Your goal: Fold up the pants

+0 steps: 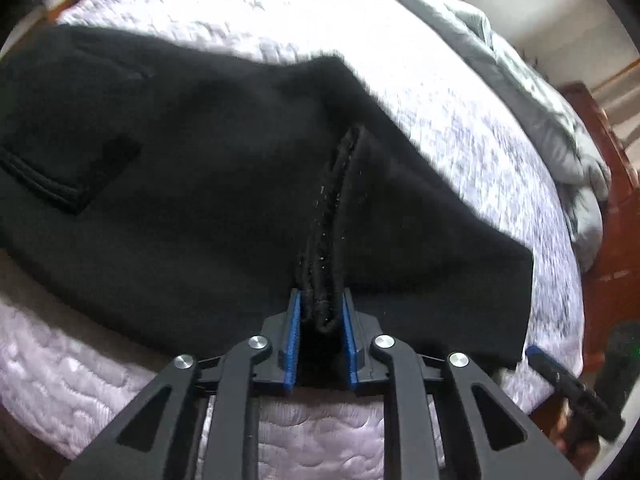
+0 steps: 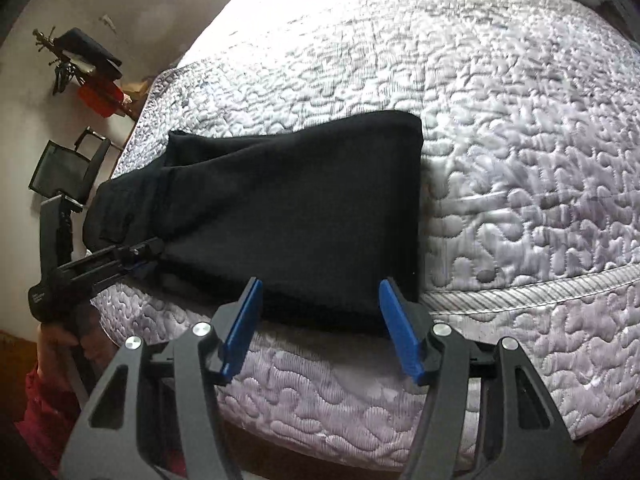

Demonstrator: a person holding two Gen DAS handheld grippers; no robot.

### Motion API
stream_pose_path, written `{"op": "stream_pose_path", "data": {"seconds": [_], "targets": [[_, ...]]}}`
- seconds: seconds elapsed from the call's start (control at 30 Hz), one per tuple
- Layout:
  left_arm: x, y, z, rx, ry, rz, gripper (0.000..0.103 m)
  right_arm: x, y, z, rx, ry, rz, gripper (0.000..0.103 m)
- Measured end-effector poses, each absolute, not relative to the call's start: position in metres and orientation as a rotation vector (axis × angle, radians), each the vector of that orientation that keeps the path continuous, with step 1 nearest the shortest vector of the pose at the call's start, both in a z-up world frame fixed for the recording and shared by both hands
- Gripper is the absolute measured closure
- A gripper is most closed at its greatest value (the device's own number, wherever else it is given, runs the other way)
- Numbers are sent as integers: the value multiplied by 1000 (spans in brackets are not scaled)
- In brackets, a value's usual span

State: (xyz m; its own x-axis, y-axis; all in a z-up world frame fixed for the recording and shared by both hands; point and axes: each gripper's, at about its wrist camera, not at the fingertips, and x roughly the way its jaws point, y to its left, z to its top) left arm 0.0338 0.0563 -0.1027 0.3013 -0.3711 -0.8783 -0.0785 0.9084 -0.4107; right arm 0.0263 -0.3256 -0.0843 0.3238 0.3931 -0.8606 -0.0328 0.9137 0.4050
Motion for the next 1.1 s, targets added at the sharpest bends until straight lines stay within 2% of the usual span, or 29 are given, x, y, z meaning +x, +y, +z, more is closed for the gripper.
{"op": "stream_pose_path", "data": {"seconds": [0.13,0.27,0.37,0.4,0.53,0.6,0.77,0.83,0.93,1.0,1.1], "targets": [[35,57,-84,-410,1242,-207,76,32,-327,-80,354,1204,279,50],[36,59,-48,-455,1113,-227,74,52,-335,-62,374,1147,303,52],[47,28,-32,-429,1092,-350,67,72,-336,-61,389,1156,315,56],[53,16,-37,-433,1120,-392,64,82,-336,-65,397,1182,319,57],[74,-8,-69,-371,1233,-374,64,106,-334,-88,443,1261,335,59],[76,-7,-91,-345,1277,-335,65,113,-334,-104,429,1302,300,63],[71,5,-106,-364,1286,-364,67,119,-349,-134,556,1327,302,72],[68,8,-99,-367,1295,-354,66,114,-356,-127,602,1314,309,72],[55,14,-85,-351,1266,-338,57,91,-357,-102,539,1266,290,60],[43,14,-79,-330,1239,-354,52,70,-355,-91,525,1254,315,60],[35,10,-90,-280,1258,-359,51,53,-353,-101,511,1290,280,60]]}}
